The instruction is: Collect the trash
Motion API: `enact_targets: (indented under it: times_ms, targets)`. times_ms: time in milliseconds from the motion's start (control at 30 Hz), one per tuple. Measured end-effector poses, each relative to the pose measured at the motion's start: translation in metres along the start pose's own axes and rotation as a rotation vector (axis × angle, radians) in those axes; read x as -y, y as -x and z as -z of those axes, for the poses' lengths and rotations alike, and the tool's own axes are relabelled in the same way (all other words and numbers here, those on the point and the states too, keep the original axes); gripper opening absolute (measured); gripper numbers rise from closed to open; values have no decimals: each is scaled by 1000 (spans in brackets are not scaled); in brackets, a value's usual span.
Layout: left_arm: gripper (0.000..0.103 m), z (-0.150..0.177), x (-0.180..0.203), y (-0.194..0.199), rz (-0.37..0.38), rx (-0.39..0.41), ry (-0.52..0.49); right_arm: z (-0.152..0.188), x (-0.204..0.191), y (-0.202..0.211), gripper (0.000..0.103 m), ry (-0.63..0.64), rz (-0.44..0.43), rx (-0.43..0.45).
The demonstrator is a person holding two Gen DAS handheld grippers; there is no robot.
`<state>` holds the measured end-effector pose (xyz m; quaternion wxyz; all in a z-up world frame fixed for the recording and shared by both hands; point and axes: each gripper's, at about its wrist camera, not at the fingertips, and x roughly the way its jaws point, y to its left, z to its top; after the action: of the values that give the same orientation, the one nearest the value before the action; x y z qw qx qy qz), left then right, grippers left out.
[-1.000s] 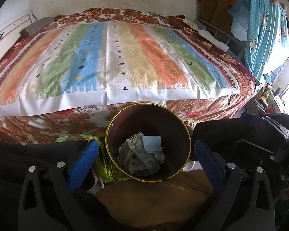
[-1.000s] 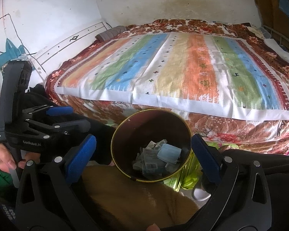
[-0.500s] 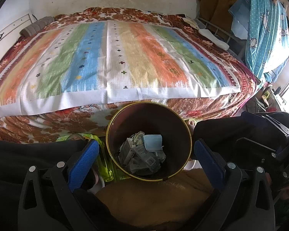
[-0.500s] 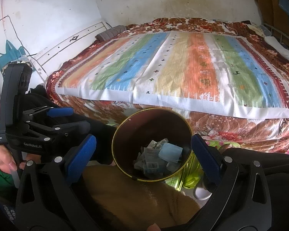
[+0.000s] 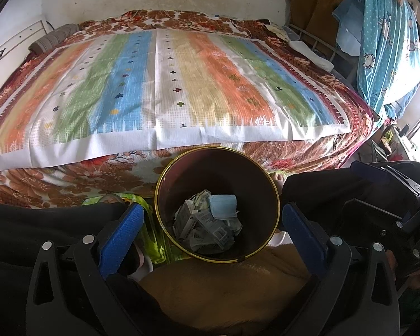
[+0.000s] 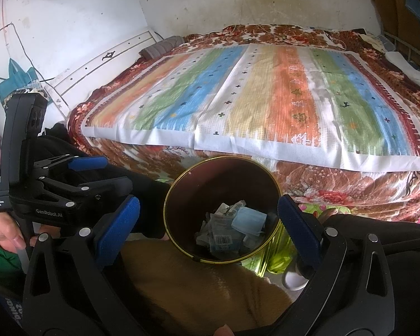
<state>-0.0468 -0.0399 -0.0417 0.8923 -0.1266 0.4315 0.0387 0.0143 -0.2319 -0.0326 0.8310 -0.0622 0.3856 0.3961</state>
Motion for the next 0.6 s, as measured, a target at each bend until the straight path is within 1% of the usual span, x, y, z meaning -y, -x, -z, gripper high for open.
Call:
enact_targets:
  times_ms: [600]
  targets:
    - [97,0,-1,0,-1,-2,-1,1,-2,-1,94,1,-2,-3]
